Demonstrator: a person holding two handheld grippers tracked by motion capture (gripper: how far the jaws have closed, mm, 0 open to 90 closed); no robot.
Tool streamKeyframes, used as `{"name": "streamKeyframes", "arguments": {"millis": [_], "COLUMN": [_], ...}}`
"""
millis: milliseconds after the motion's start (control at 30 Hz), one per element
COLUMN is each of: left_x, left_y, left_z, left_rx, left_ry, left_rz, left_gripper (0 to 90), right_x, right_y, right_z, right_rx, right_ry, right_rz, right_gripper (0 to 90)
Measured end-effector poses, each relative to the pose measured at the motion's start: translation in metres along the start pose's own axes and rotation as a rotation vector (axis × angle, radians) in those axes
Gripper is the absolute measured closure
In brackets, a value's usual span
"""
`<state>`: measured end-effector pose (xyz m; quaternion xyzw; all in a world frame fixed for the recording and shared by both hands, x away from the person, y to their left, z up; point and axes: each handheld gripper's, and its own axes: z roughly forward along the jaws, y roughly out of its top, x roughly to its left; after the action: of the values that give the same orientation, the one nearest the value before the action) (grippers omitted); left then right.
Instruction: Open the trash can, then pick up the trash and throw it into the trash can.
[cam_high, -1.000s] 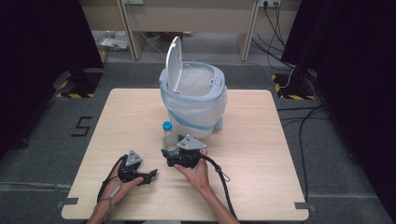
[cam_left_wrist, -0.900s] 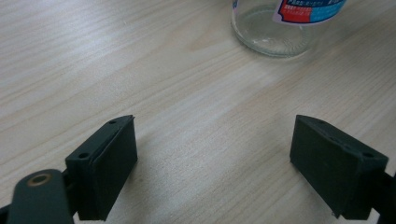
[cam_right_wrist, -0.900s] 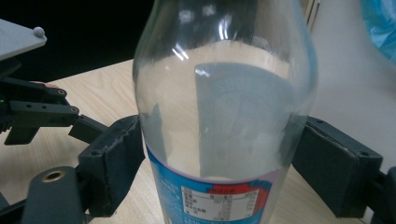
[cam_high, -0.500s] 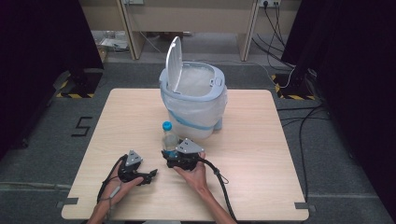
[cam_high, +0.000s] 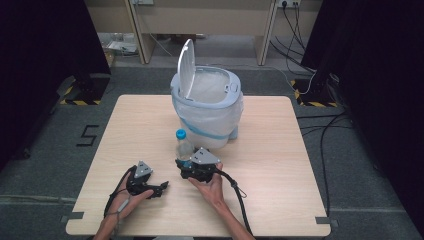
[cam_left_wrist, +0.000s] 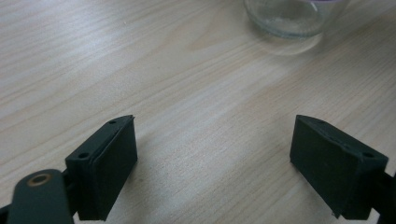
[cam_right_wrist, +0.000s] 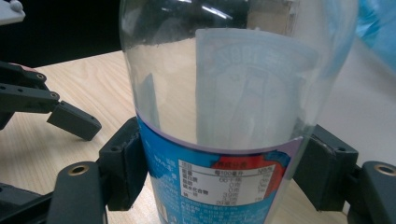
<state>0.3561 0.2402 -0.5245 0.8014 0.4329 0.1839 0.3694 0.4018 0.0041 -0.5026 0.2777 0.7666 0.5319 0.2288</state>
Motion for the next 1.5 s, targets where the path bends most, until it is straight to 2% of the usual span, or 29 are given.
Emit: {"name": "streamKeyframes", "arguments": {"millis": [467, 633, 767, 1233, 1500], "left_x": [0.000, 0.000, 0.000, 0.000, 0.000], "left_y": [0.000, 0.000, 0.000, 0.000, 0.000], "left_z": [0.000, 0.000, 0.000, 0.000, 0.000], "left_rx": [-0.001, -0.001, -0.001, -0.001, -0.002], "left_ry": [-0.001, -0.001, -0.001, -0.001, -0.001], "left_rz": [-0.001, -0.001, -0.001, -0.001, -0.002], "left_gripper": [13.7, 13.7, 13.7, 13.7, 13.7], "right_x": [-0.012, -0.015, -0.017, -0.018, -0.020], "right_y": [0.011, 0.018, 0.021, 0.029, 0.040], "right_z": [-0.012, -0.021, -0.028, -0.044, -0.054], "right_rx": [0.005, 0.005, 0.009, 0.015, 0.002], "right_ry": [-0.021, -0.026, -0.034, -0.040, -0.043], "right_rz": [0.025, 0.013, 0.027, 0.027, 0.020], "right_gripper": [27.6, 27.6, 27.5, 27.6, 27.6]}}
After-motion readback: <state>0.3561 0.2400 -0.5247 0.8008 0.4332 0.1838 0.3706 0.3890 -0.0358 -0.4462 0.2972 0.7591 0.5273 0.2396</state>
